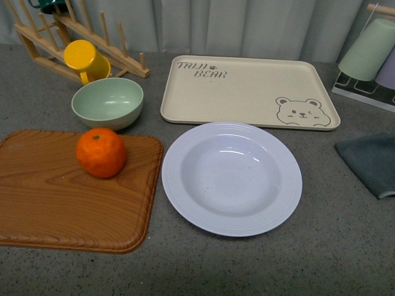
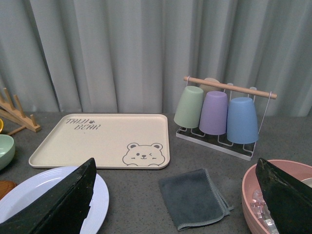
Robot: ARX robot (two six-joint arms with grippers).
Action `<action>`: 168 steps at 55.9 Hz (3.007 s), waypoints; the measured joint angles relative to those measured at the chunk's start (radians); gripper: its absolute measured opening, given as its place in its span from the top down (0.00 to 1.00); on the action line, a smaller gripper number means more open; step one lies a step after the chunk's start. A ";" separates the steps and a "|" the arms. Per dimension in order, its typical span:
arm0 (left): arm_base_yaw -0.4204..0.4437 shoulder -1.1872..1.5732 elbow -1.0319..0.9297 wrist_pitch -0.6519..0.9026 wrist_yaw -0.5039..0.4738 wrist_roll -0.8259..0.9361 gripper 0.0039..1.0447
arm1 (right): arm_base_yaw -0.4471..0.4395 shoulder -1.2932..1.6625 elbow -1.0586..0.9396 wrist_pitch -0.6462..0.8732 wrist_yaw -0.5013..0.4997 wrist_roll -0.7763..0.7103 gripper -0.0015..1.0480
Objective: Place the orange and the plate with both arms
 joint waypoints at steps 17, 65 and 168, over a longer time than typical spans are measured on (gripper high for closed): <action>0.000 0.000 0.000 0.000 0.000 0.000 0.06 | 0.000 0.000 0.000 0.000 0.000 0.000 0.09; 0.000 0.000 0.000 0.000 0.000 0.000 0.06 | 0.000 0.000 0.000 0.000 0.000 0.000 0.09; -0.212 1.699 0.338 0.928 -0.026 -0.273 0.06 | 0.000 0.000 0.000 0.000 0.000 0.000 0.09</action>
